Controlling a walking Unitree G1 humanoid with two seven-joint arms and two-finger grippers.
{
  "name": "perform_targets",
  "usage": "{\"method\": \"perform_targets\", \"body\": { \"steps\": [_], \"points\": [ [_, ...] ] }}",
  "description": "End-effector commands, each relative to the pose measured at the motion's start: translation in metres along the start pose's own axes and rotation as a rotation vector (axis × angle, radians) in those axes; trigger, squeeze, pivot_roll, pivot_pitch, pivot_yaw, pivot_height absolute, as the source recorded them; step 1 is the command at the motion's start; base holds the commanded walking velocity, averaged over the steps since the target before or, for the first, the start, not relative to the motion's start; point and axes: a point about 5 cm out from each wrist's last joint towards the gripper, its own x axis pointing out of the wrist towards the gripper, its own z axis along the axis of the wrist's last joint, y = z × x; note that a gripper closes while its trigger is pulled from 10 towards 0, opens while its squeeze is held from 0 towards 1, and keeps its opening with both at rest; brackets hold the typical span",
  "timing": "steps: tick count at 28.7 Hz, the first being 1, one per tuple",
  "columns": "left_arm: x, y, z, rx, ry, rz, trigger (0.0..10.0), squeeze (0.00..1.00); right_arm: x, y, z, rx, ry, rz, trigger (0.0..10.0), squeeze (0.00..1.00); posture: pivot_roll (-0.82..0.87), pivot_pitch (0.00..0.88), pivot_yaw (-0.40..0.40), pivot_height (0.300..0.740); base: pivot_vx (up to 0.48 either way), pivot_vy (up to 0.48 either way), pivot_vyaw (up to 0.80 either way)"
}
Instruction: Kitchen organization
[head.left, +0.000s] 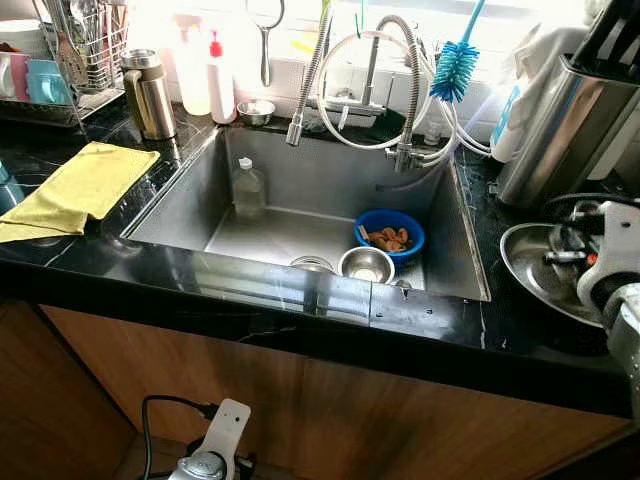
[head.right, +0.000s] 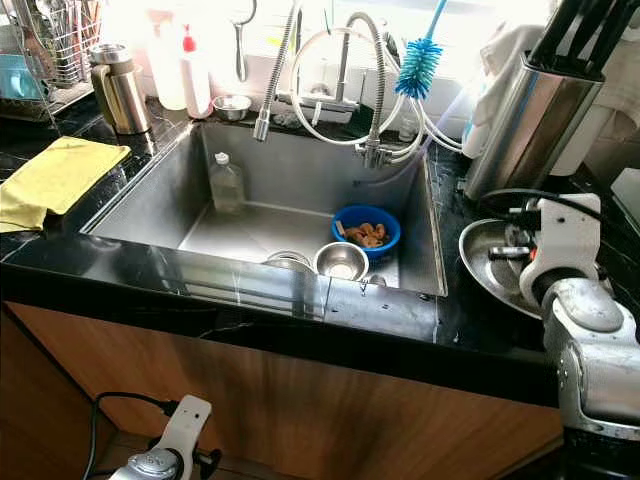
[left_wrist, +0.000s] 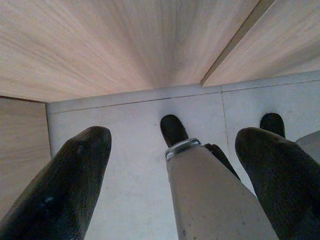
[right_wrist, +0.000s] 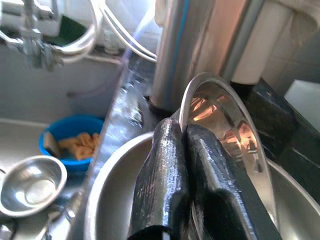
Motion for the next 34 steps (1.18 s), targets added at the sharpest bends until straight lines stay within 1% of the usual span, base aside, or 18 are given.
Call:
{"method": "perform_targets", "body": {
  "steps": [1, 2, 3, 4, 6, 9, 11, 13, 14, 16, 18, 19, 20, 24, 27, 28, 32, 34],
  "points": [
    [0.0, 0.0, 0.003, -0.014, -0.008, 0.007, 10.0, 0.0, -0.002, -0.003, 0.01, 0.011, -0.051, -0.013, 10.0, 0.0, 0.05, 0.0, -0.081, 0.736, 0.0, 0.0, 0.0],
    [0.0, -0.001, 0.003, -0.016, -0.008, 0.007, 10.0, 0.0, -0.001, -0.005, 0.028, 0.082, -0.185, -0.049, 10.0, 0.0, 0.05, 0.0, -0.082, 0.736, 0.0, 0.0, 0.0],
    [0.0, -0.001, 0.003, -0.017, -0.008, 0.007, 10.0, 0.0, -0.002, -0.004, 0.036, 0.113, -0.24, -0.041, 10.0, 0.0, 0.05, 0.0, -0.083, 0.736, 0.0, 0.0, 0.0],
    [0.0, -0.002, 0.003, -0.018, -0.008, 0.007, 10.0, 0.0, -0.002, -0.002, 0.041, 0.13, -0.271, -0.032, 10.0, 0.0, 0.05, 0.0, -0.084, 0.736, 0.0, 0.0, 0.0],
    [0.0, -0.002, 0.002, -0.02, -0.007, 0.008, 10.0, 0.0, -0.003, 0.009, 0.051, 0.119, -0.315, 0.039, 10.0, 0.0, 0.05, 0.0, -0.085, 0.736, 0.0, 0.0, 0.0],
    [0.0, -0.002, 0.003, -0.021, -0.007, 0.008, 10.0, 0.0, -0.004, 0.019, 0.059, 0.115, -0.352, 0.093, 10.0, 0.0, 0.05, 0.0, -0.086, 0.736, 0.0, 0.0, 0.0],
    [0.001, -0.002, 0.003, -0.022, -0.008, 0.009, 10.0, 0.0, -0.003, 0.024, 0.062, 0.144, -0.373, 0.122, 10.0, 0.0, 0.05, 0.0, -0.087, 0.736, 0.0, 0.0, 0.0],
    [0.001, -0.002, 0.003, -0.022, -0.009, 0.01, 10.0, 0.0, -0.001, 0.029, 0.062, 0.196, -0.374, 0.158, 10.0, 0.0, 0.05, 0.0, -0.087, 0.736, 0.0, 0.0, 0.0],
    [0.001, -0.002, 0.003, -0.022, -0.009, 0.01, 10.0, 0.0, -0.001, 0.029, 0.062, 0.196, -0.374, 0.158, 10.0, 0.0, 0.05, 0.0, -0.087, 0.736, 0.0, 0.0, 0.0],
    [0.001, -0.002, 0.004, -0.022, -0.011, 0.011, 10.0, 0.0, 0.004, 0.041, 0.058, 0.257, -0.352, 0.261, 10.0, 0.0, 0.05, 0.0, -0.089, 0.736, 0.0, 0.0, 0.0],
    [0.001, -0.002, 0.004, -0.023, -0.012, 0.011, 10.0, 0.0, 0.005, 0.048, 0.054, 0.291, -0.335, 0.327, 10.0, 0.0, 0.05, 0.0, -0.091, 0.736, 0.0, 0.0, 0.0],
    [0.001, -0.002, 0.004, -0.024, -0.013, 0.013, 10.0, 0.0, 0.007, 0.054, 0.049, 0.33, -0.31, 0.387, 10.0, 0.0, 0.05, 0.0, -0.091, 0.736, 0.0, 0.0, 0.0],
    [0.001, -0.002, 0.004, -0.024, -0.013, 0.013, 10.0, 0.0, 0.008, 0.056, 0.047, 0.345, -0.298, 0.404, 10.0, 0.0, 0.05, 0.0, -0.091, 0.736, 0.0, 0.0, 0.0],
    [0.001, -0.002, 0.004, -0.026, -0.012, 0.015, 10.0, 0.0, 0.013, 0.059, 0.035, 0.456, -0.256, 0.469, 10.0, 0.0, 0.05, 0.0, -0.091, 0.736, 0.0, 0.0, 0.0],
    [0.0, -0.002, 0.003, -0.025, -0.012, 0.015, 10.0, 0.0, 0.015, 0.06, 0.028, 0.496, -0.232, 0.507, 10.0, 0.0, 0.05, 0.0, -0.091, 0.736, 0.0, 0.0, 0.0],
    [0.0, -0.002, 0.003, -0.023, -0.011, 0.015, 10.0, 0.0, 0.017, 0.062, 0.021, 0.502, -0.211, 0.545, 10.0, 0.0, 0.06, 0.0, -0.09, 0.736, 0.0, 0.0, 0.0],
    [0.0, -0.001, 0.002, -0.022, -0.01, 0.017, 10.0, 0.0, 0.019, 0.065, 0.013, 0.511, -0.189, 0.583, 10.0, 0.0, 0.06, 0.0, -0.09, 0.736, 0.0, 0.0, 0.0],
    [0.0, 0.0, 0.001, -0.02, -0.009, 0.018, 10.0, 0.0, 0.022, 0.067, 0.005, 0.542, -0.166, 0.602, 10.0, 0.0, 0.06, 0.0, -0.088, 0.736, 0.0, 0.0, 0.0]
  ]
}}
